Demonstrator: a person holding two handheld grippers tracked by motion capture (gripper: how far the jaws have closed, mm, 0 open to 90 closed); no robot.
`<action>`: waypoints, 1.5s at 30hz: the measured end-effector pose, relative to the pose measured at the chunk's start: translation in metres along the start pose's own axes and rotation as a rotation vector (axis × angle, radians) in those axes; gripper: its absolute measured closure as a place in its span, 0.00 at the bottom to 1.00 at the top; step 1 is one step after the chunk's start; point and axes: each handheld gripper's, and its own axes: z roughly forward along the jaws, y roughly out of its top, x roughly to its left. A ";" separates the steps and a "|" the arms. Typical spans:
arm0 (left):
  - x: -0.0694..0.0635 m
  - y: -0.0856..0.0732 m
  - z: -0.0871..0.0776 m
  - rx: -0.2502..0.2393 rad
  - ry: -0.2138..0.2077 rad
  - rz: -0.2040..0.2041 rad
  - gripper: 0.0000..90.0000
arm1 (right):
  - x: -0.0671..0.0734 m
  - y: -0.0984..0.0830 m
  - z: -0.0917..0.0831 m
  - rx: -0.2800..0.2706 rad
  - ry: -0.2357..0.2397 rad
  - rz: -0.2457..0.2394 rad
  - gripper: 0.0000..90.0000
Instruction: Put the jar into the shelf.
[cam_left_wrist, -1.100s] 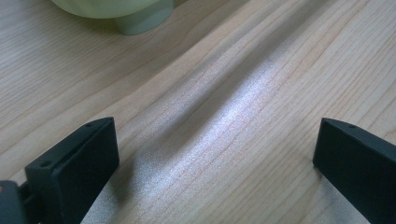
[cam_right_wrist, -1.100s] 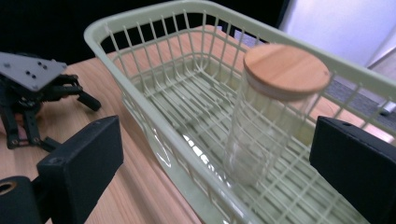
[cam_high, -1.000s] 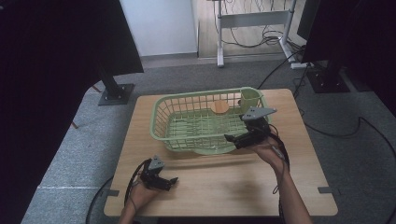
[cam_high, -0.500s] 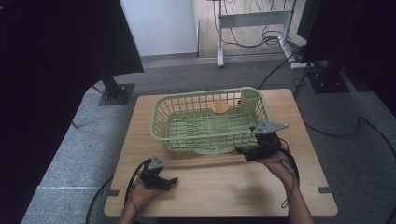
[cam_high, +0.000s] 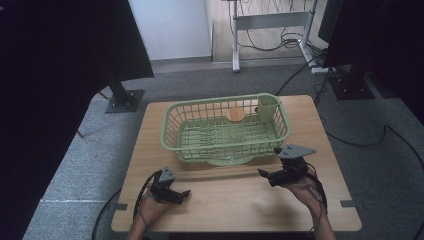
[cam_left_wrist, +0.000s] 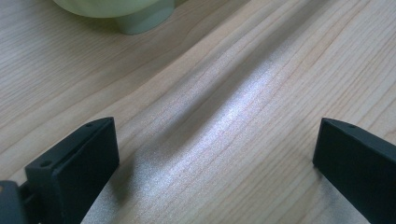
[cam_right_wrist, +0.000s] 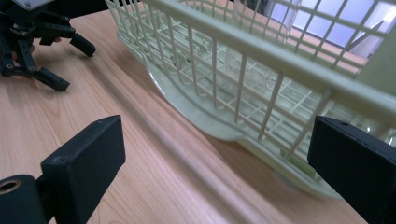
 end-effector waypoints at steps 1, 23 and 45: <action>0.000 0.000 0.000 0.000 0.000 0.000 0.00 | 0.000 -0.002 0.000 0.001 0.001 0.004 0.04; 0.000 0.000 0.000 -0.001 0.001 -0.001 0.00 | -0.006 -0.055 -0.003 0.051 -0.063 0.053 0.04; 0.000 0.000 0.000 0.000 0.001 -0.001 0.00 | -0.009 -0.095 -0.001 0.136 -0.161 0.156 0.04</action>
